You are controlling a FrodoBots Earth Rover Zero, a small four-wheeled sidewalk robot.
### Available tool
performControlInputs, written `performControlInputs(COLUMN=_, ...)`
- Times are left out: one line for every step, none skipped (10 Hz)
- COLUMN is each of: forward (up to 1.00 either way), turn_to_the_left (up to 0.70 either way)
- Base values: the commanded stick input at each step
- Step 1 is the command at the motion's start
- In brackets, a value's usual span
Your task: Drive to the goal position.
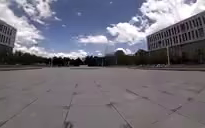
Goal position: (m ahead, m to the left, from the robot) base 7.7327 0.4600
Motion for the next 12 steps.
performControlInputs(forward=0.70, turn_to_the_left=0.03)
performControlInputs(forward=0.70, turn_to_the_left=0.11)
performControlInputs(forward=0.70, turn_to_the_left=0.19)
performControlInputs(forward=0.70, turn_to_the_left=0.34)
performControlInputs(forward=0.70, turn_to_the_left=0.03)
performControlInputs(forward=0.70, turn_to_the_left=0.01)
performControlInputs(forward=0.70, turn_to_the_left=0.00)
performControlInputs(forward=0.70, turn_to_the_left=0.00)
performControlInputs(forward=0.70, turn_to_the_left=0.00)
performControlInputs(forward=0.70, turn_to_the_left=0.00)
performControlInputs(forward=0.70, turn_to_the_left=0.00)
performControlInputs(forward=0.70, turn_to_the_left=0.00)
